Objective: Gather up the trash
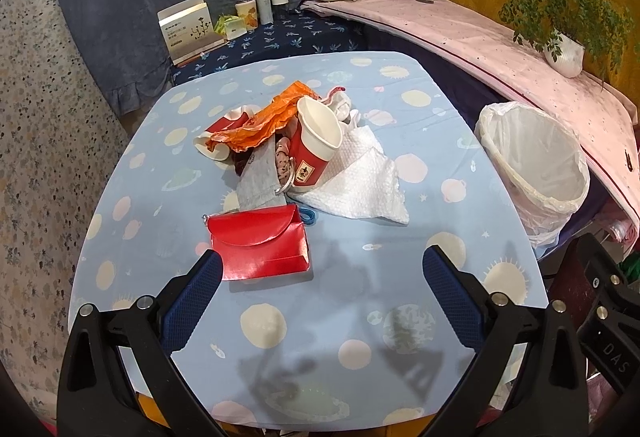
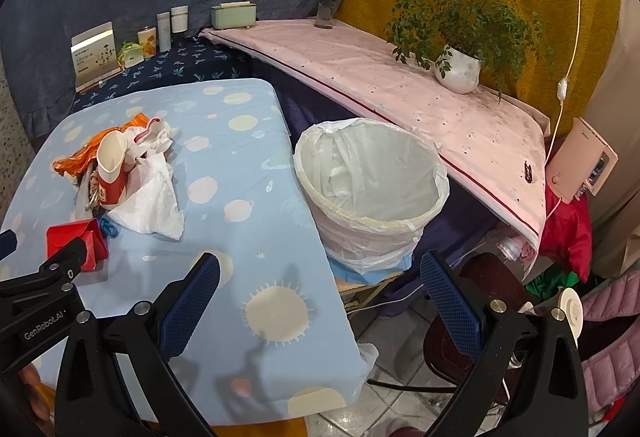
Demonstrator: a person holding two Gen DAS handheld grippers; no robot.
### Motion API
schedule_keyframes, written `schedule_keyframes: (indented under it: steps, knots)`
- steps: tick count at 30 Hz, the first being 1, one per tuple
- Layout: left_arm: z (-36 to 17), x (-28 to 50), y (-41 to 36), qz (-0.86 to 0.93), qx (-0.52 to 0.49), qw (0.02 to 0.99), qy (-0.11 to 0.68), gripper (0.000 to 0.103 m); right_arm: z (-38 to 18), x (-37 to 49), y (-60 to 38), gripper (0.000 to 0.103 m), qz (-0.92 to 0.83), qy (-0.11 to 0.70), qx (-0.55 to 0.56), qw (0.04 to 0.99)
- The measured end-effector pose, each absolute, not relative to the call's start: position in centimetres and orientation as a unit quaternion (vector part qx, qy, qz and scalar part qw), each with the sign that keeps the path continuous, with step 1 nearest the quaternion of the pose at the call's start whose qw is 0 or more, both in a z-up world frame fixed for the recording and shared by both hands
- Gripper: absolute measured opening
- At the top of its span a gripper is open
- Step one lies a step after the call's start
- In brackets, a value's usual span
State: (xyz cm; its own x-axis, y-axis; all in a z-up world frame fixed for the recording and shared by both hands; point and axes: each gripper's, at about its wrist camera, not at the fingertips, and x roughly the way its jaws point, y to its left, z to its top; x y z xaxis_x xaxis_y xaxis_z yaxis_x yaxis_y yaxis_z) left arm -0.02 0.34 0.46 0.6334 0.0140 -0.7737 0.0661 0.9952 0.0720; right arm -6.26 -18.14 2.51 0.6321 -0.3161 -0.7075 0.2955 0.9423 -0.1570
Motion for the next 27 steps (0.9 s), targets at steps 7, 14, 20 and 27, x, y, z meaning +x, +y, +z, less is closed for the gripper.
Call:
schedule_keyframes:
  steps: [7, 14, 20, 27]
  knots:
    - [-0.1, 0.5, 1.1, -0.014, 0.036, 0.9, 0.435, 0.096, 2.5, -5.6, -17.9, 0.096, -0.179, 0.389, -0.011, 0.904]
    - [-1.5, 1.5, 2.9, -0.005, 0.032, 0.893, 0.449, 0.096, 1.9, -4.8, -17.3, 0.096, -0.183, 0.385, -0.006, 0.905]
    - [-3.0, 2.8, 5.2, -0.008, 0.02, 0.893, 0.45, 0.096, 1.0, -3.7, -16.5, 0.096, -0.178, 0.387, 0.005, 0.905]
    - [-5.0, 4.0, 7.0, -0.014, 0.02, 0.896, 0.444, 0.096, 0.1, -1.9, -14.8, 0.096, -0.167, 0.386, 0.011, 0.907]
